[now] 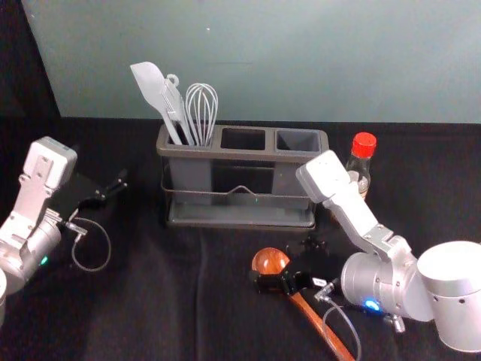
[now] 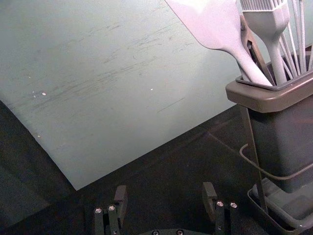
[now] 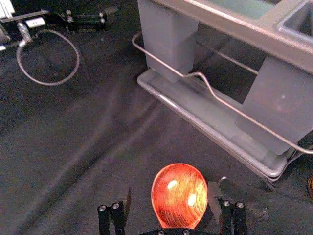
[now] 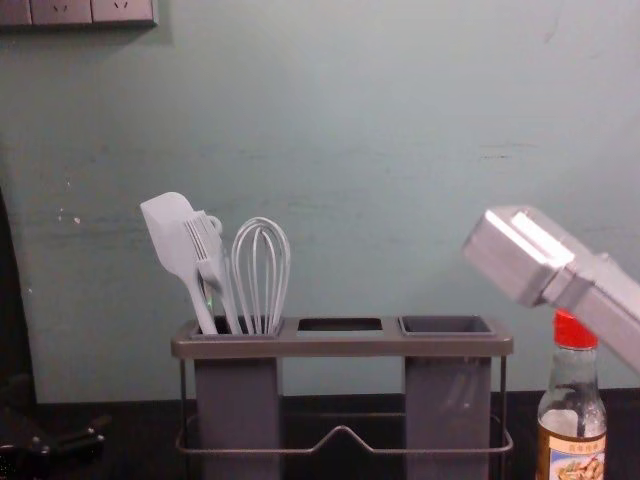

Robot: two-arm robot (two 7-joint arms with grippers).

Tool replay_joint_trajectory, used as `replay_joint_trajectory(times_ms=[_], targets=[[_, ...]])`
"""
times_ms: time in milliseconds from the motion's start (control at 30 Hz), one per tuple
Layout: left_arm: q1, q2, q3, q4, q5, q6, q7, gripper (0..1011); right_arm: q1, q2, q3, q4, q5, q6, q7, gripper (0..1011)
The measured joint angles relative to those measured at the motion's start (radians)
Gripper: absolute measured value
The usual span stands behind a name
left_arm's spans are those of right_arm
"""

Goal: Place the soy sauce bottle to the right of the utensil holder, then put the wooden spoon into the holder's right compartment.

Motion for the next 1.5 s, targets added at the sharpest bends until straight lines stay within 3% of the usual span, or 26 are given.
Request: replay_joint_trajectory(times_ms=[433,1500], targets=[[0.000,0.000,0.000,0.000,0.000,0.000,0.000,1005,0.002,-0.041,-0.011,0.054,-0.056,0.002,-0.022,1002],[0.000,0.000,0.000,0.000,0.000,0.000,0.000,1005,0.015,-0.085,-0.032,0.116,-0.158,-0.011,0.009,1002]])
